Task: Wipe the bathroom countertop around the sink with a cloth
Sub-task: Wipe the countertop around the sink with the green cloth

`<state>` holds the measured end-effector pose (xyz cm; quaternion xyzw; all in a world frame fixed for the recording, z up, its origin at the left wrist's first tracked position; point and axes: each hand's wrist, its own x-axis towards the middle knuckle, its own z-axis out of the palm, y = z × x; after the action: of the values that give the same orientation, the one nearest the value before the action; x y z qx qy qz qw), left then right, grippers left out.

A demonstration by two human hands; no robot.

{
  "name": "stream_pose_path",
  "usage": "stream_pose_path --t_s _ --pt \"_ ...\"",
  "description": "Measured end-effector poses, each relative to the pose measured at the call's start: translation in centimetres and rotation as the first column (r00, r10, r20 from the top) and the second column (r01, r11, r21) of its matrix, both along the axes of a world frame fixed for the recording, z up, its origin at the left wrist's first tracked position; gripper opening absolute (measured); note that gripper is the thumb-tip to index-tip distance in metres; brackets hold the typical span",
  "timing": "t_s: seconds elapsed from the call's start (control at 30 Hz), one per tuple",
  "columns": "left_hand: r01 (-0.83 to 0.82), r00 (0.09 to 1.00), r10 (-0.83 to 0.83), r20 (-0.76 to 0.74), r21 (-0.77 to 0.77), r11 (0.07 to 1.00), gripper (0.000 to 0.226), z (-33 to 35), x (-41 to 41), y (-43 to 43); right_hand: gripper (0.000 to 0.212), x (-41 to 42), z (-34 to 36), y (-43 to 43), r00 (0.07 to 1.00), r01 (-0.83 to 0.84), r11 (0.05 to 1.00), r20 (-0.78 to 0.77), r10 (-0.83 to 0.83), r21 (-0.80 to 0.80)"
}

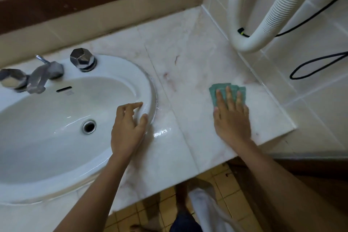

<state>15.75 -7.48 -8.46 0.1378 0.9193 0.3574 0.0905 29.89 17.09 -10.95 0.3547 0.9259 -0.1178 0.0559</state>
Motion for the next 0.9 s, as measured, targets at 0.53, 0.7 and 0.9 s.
stream_pose_path --t_s 0.53,0.7,0.9 --pt "0.184 0.932 -0.263 -0.249 -0.301 0.936 0.057 -1.5 5.9 -14.6 0.060 5.5 -0.1 -10.1 0.949 -0.316 0.949 0.008 0.316 0.005" --pt "0.093 0.952 -0.157 -0.263 -0.239 0.967 0.053 -1.7 8.4 -21.8 0.060 0.4 0.0 -14.4 0.998 0.053 0.998 0.024 -0.053 -0.019" --pt "-0.404 0.894 0.360 -0.269 -0.132 0.905 0.053 -2.1 9.0 -34.9 0.069 0.7 0.8 -31.7 0.994 -0.112 0.990 -0.014 0.112 -0.087"
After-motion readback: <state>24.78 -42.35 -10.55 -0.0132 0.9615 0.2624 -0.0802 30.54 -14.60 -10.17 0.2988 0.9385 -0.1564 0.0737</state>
